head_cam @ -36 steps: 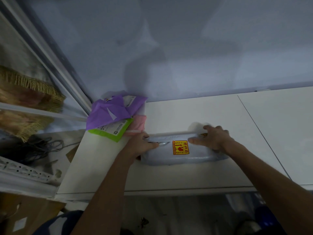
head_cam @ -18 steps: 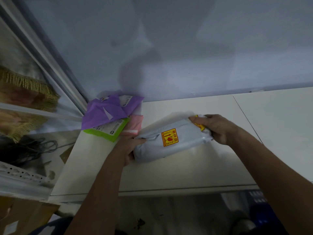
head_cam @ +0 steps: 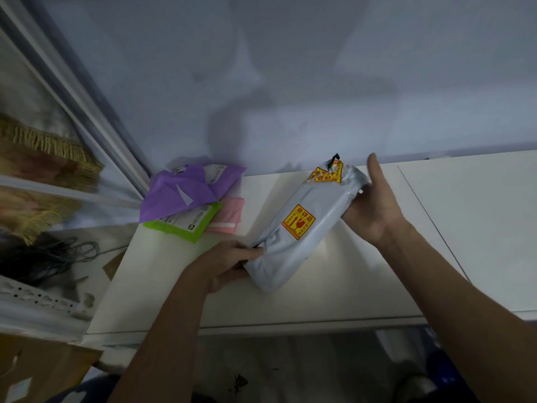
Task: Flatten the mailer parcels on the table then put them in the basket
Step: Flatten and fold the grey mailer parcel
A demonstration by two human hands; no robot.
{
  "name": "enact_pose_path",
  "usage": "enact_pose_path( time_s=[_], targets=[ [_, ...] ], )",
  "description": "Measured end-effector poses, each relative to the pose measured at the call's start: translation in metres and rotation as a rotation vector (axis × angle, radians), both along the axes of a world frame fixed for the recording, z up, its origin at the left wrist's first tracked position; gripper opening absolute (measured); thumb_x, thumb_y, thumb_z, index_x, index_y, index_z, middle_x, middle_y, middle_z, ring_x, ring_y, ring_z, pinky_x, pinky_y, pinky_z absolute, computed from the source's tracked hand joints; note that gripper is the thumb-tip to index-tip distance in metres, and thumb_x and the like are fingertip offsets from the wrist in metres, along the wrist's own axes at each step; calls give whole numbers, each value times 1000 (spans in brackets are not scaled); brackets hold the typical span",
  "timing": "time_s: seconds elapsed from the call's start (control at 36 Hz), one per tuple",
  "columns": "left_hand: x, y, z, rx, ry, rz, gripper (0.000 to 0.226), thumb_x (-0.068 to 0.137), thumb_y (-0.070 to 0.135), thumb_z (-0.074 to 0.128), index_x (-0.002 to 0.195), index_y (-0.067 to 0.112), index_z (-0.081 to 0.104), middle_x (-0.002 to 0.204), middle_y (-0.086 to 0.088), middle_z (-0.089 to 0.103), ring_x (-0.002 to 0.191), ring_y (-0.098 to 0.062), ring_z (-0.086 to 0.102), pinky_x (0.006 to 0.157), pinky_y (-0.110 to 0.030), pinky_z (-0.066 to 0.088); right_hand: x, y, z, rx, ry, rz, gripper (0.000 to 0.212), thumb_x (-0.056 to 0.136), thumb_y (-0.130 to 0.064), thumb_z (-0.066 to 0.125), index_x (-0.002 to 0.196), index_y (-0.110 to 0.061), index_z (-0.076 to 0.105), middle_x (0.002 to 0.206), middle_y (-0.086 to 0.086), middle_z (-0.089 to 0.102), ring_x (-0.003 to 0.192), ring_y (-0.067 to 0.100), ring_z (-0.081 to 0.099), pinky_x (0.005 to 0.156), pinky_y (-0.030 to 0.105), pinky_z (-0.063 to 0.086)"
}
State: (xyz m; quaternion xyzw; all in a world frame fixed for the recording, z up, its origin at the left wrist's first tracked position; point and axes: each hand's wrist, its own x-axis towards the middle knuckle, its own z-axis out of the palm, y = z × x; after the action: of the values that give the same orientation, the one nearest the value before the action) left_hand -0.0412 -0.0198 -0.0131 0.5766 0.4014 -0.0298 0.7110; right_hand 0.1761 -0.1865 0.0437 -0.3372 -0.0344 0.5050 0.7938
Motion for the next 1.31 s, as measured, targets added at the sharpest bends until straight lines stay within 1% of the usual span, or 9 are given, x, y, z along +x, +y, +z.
enact_pose_path(
  time_s=[0.19, 0.28, 0.36, 0.44, 0.5, 0.58, 0.83, 1.0, 1.31],
  targets=[
    [7, -2, 14, 307, 124, -231, 51, 69, 51, 78, 87, 5, 65, 73, -5, 54, 70, -17, 51, 65, -33, 46, -13, 11, -11, -372, -145, -180, 34, 84, -16, 73, 116, -7, 63, 112, 13, 70, 102, 26, 68, 85, 39, 56],
    [17, -3, 27, 515, 134, -216, 53, 78, 60, 65, 102, 13, 69, 99, 6, 65, 90, -11, 56, 77, -27, 40, -14, 15, -7, -357, -167, -165, 31, 84, -10, 71, 113, -4, 63, 109, 13, 71, 101, 27, 68, 87, 39, 56],
    [33, -1, 42, 662, 35, -137, 58, 81, 58, 63, 125, 20, 58, 119, 13, 51, 113, -4, 47, 99, -25, 36, -17, 21, 0, -309, -271, -75, 26, 85, -10, 70, 110, -6, 64, 107, 11, 72, 98, 24, 69, 87, 35, 57],
    [46, -1, 58, 459, -144, -47, 69, 73, 69, 62, 128, 27, 57, 124, 10, 59, 118, -8, 55, 106, -37, 40, -22, 29, 9, -288, -392, 25, 23, 87, -12, 68, 109, -6, 66, 103, 8, 73, 88, 19, 71, 81, 30, 58],
    [50, -5, 66, 297, -251, -65, 44, 87, 54, 58, 119, 24, 62, 118, 3, 67, 111, -14, 63, 99, -35, 47, -26, 35, 11, -267, -433, 75, 21, 87, -10, 67, 108, -5, 67, 99, 8, 74, 83, 18, 71, 77, 28, 59],
    [53, -5, 67, 275, -275, -66, 26, 94, 39, 54, 106, 21, 68, 105, 0, 73, 100, -15, 68, 85, -30, 52, -32, 42, 11, -244, -476, 137, 16, 88, -7, 65, 104, -4, 68, 96, 8, 73, 80, 18, 70, 76, 28, 59],
    [58, 6, 65, 119, -342, 84, 17, 89, 14, 62, 106, 13, 66, 106, -9, 66, 94, -22, 63, 86, -39, 51, -33, 53, 16, -202, -727, 151, 19, 90, -4, 62, 107, -9, 68, 98, 8, 72, 87, 18, 68, 85, 31, 56],
    [66, 9, 87, 152, -544, 140, 19, 89, -1, 56, 102, 9, 66, 94, -3, 70, 85, -14, 65, 81, -27, 52, -33, 61, 35, -148, -934, 25, 16, 92, -8, 61, 103, -14, 71, 94, 6, 71, 87, 19, 67, 79, 36, 54],
    [64, 7, 85, 399, -721, 197, 15, 78, 10, 67, 81, 23, 74, 87, -8, 68, 87, -22, 62, 84, -40, 50, -41, 60, 50, -99, -1165, -62, 25, 92, 1, 56, 103, -18, 70, 98, -7, 72, 91, 5, 67, 85, 23, 54]
  ],
)
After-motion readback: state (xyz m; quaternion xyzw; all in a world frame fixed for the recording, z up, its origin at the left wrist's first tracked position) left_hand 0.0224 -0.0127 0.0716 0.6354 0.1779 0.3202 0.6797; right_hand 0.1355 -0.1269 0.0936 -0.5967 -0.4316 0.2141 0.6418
